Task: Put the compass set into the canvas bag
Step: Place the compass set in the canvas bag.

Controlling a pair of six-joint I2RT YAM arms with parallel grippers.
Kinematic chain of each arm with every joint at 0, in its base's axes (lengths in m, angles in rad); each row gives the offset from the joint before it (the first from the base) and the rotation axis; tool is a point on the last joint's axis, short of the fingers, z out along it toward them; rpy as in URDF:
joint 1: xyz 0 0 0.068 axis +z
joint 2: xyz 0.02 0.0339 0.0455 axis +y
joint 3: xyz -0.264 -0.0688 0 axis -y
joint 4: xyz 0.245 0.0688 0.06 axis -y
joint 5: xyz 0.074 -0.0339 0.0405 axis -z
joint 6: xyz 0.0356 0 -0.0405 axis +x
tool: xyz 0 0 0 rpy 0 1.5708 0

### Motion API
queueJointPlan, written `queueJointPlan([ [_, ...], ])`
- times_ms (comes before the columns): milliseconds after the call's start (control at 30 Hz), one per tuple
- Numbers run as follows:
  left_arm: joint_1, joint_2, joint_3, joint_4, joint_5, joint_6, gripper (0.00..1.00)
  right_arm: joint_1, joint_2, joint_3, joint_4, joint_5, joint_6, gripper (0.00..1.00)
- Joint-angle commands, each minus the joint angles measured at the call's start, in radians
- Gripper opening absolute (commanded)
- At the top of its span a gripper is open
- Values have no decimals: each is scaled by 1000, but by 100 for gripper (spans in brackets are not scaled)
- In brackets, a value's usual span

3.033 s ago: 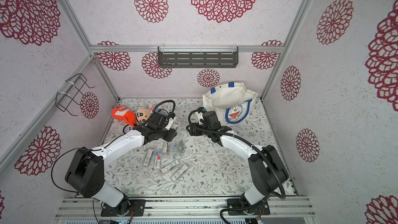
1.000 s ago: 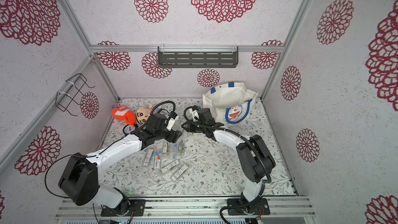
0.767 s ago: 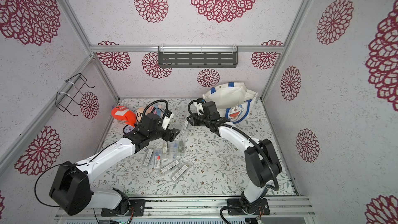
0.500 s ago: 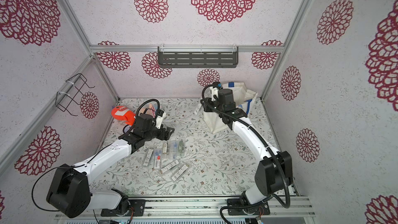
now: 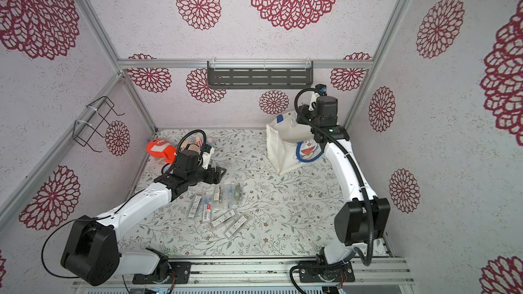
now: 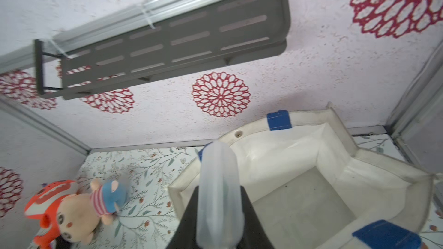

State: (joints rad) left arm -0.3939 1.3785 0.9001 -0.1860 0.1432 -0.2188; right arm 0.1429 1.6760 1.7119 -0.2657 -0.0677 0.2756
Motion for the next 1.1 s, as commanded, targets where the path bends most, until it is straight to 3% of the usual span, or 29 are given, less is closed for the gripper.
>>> queueJointPlan([
  [0,12,-27,-9,-21,-4,-6,83,-4,77,58,-74,61,-69,0],
  [267,10,-24,-8,-19,28,-20,83,0,268,192,-219,133,-121,0],
  [700,11,-30,-9,-39,2,-10,84,10,529,460,-514,88,-143,0],
  [1067,12,-37,-12,-55,-3,-18,84,28,590,451,-560,53,-136,0],
])
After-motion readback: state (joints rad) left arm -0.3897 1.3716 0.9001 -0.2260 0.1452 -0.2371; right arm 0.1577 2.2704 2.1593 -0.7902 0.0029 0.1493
